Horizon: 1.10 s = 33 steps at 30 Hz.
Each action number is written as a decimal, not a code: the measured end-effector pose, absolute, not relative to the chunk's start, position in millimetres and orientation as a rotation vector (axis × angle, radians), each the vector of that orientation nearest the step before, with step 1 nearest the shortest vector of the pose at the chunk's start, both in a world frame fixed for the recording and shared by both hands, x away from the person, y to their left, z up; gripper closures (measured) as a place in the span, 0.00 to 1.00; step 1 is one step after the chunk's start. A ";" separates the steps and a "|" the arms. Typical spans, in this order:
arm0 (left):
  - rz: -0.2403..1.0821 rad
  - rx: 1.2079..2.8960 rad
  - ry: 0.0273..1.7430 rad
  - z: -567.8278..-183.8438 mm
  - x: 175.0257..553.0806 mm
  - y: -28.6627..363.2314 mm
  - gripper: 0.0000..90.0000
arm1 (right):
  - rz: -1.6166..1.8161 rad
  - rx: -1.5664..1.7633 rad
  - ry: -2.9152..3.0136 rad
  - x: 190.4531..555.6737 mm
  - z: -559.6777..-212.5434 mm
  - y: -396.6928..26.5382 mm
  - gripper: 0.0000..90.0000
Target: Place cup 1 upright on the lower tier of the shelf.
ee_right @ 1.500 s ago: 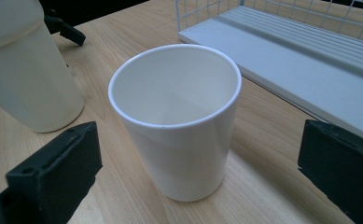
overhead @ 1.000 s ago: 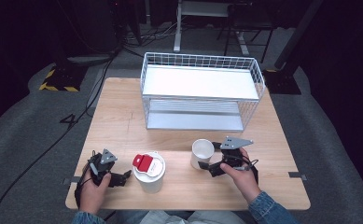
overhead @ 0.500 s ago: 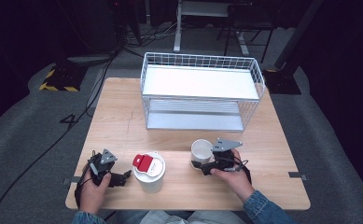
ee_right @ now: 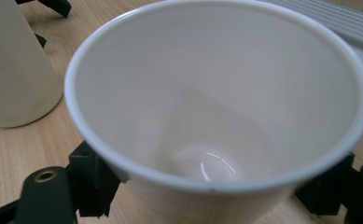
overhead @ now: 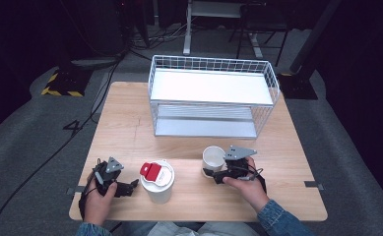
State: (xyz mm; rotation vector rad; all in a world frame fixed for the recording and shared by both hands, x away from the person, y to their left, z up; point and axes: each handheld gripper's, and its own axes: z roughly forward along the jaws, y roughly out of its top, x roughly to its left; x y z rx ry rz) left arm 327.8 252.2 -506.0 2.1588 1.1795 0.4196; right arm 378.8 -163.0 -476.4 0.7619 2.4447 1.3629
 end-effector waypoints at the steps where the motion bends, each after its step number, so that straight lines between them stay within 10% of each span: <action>1: 0.420 2.159 1.179 -506.0 327.8 252.2 0.00 | 1.363 0.762 2.445 378.8 -476.4 -163.0 0.24; 33: 0.420 2.158 1.180 -506.1 327.8 252.2 0.00 | 1.366 0.754 2.361 412.5 -424.0 -153.7 0.24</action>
